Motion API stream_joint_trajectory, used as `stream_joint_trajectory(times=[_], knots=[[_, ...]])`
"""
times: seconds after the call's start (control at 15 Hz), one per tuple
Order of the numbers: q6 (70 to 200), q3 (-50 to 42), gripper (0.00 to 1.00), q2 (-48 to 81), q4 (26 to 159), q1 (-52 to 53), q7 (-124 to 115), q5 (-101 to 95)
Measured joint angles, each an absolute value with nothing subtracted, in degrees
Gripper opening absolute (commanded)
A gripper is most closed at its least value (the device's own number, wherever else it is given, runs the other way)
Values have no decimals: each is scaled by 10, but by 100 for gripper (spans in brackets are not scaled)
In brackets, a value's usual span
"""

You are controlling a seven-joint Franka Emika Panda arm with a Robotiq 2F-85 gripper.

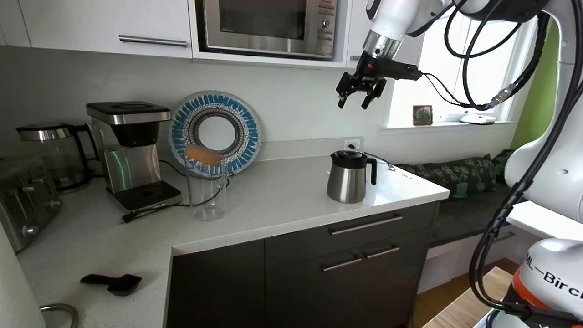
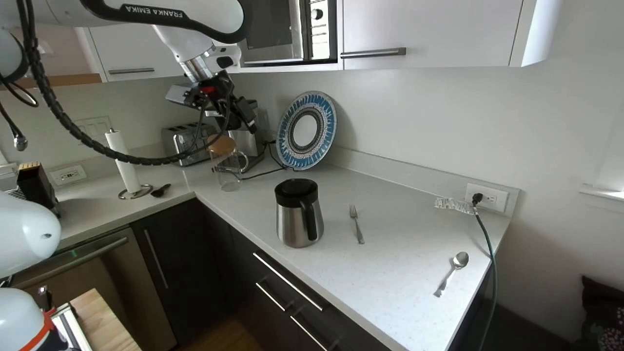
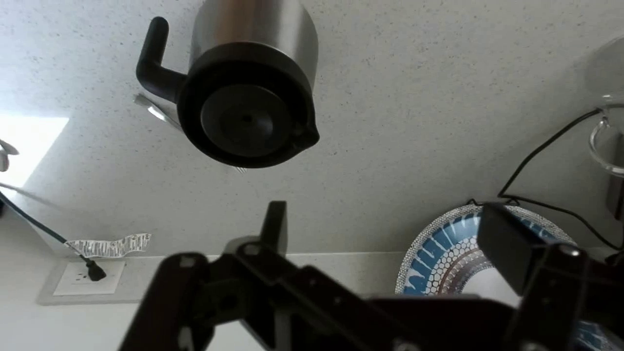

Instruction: Push the bottom right button on the microwave

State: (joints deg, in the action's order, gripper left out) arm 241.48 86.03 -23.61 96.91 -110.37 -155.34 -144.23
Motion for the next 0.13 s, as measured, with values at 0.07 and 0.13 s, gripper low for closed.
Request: stream_joint_trajectory(times=[0.07, 0.13], knots=[[2415, 862, 100, -237, 969, -1107, -1553, -1442], [2415, 862, 100, -237, 968, -1108, -1553, -1442]])
